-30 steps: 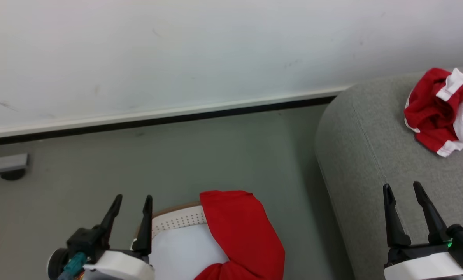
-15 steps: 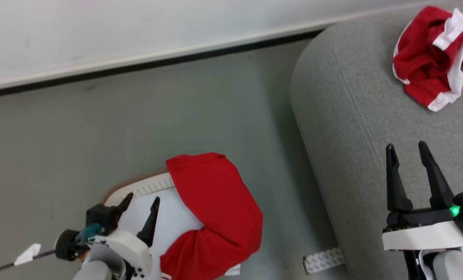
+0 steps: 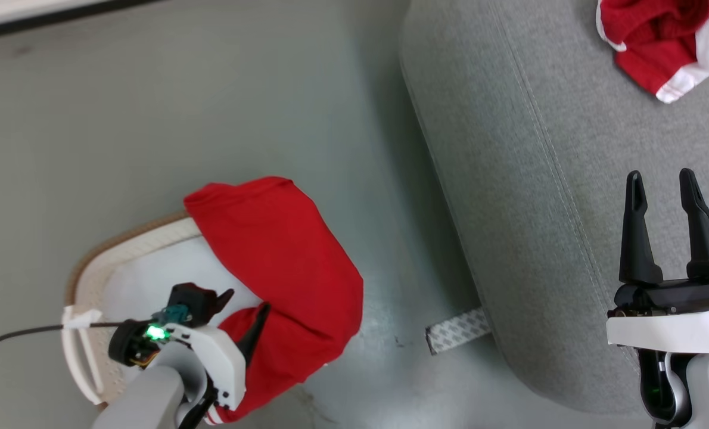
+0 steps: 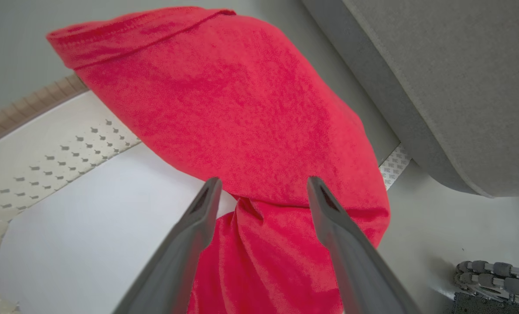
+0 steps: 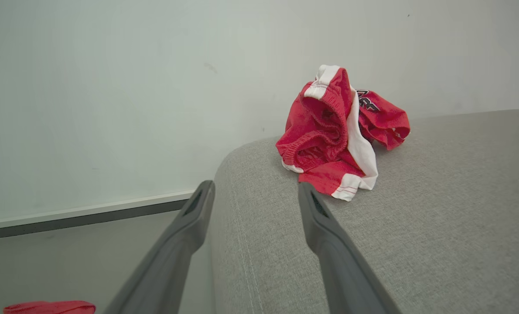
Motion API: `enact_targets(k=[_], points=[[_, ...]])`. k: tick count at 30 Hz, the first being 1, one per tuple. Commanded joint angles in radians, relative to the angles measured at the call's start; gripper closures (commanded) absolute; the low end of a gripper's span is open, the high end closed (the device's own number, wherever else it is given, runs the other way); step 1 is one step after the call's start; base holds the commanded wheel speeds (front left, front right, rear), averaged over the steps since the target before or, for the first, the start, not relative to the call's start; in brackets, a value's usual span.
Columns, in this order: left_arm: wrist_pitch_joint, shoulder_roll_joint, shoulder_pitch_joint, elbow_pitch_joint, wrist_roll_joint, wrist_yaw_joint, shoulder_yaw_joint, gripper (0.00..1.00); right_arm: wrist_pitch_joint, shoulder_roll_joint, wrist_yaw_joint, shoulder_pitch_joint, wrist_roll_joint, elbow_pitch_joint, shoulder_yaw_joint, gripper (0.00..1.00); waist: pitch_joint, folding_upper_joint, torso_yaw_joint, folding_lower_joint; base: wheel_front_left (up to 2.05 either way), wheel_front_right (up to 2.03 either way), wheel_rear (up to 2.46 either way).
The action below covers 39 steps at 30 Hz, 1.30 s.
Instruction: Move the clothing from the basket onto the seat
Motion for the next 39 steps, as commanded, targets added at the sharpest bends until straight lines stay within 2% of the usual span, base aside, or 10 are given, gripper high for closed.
enact_targets(k=[1, 9, 13, 20, 25, 30, 31, 32, 33, 39], points=[[0.007, 0.011, -0.014, 0.002, -0.024, 0.002, -0.015, 0.0, 0.001, 0.001, -0.002, -0.01, 0.007, -0.004, 0.0, 0.0, 0.035, 0.0, -0.026, -0.0003, 0.0, 0.0, 0.0], [0.141, 0.065, -0.073, 0.024, -0.164, 0.002, -0.164, 0.0, 0.001, 0.001, -0.002, -0.023, 0.037, -0.021, 0.032, 0.0, 0.107, 0.0, -0.07, -0.0003, 0.0, 0.0, 0.0], [0.235, 0.064, -0.087, 0.022, -0.275, 0.001, -0.189, 0.0, 0.001, 0.001, -0.002, -0.019, 0.053, -0.027, 0.042, 0.0, 0.141, 0.0, -0.087, -0.0003, 0.0, 0.0, 0.0], [0.377, 0.121, -0.109, -0.082, -0.468, 0.002, -0.269, 0.0, 0.001, 0.001, -0.002, -0.013, 0.086, -0.03, 0.053, 0.0, 0.193, 0.0, -0.11, -0.0003, 0.0, 0.0, 0.0], [0.495, 0.149, -0.122, -0.092, -0.584, 0.001, -0.31, 0.0, 0.001, 0.001, -0.002, -0.029, 0.097, -0.029, 0.067, 0.0, 0.227, 0.0, -0.121, -0.0003, 0.0, 0.0, 0.0], [0.579, 0.175, -0.149, -0.108, -0.639, 0.001, -0.366, 0.0, 0.001, 0.001, -0.002, -0.041, 0.106, -0.02, 0.074, 0.0, 0.247, 0.0, -0.127, -0.0003, 0.0, 0.0, 0.0], [0.575, 0.179, -0.153, -0.112, -0.647, 0.001, -0.372, 0.19, 0.001, 0.001, -0.002, -0.042, 0.106, -0.019, 0.074, 0.0, 0.249, 0.0, -0.128, -0.0003, 0.0, 0.0, 0.0], [0.57, 0.183, -0.155, -0.114, -0.651, 0.001, -0.378, 0.47, 0.001, 0.001, -0.002, -0.043, 0.105, -0.019, 0.074, 0.0, 0.25, 0.0, -0.129, -0.0003, 0.0, 0.0, 0.0], [0.565, 0.187, -0.158, -0.118, -0.655, 0.001, -0.384, 1.0, 0.001, 0.001, -0.002, -0.045, 0.105, -0.019, 0.073, 0.0, 0.251, 0.0, -0.13, -0.0003, 0.0, 0.0, 0.0], [0.534, 0.203, -0.174, -0.127, -0.683, 0.001, -0.423, 1.0, 0.001, 0.001, -0.002, -0.042, 0.1, -0.022, 0.068, 0.0, 0.247, 0.0, -0.13, -0.0003, 0.0, 0.0, 0.0]])
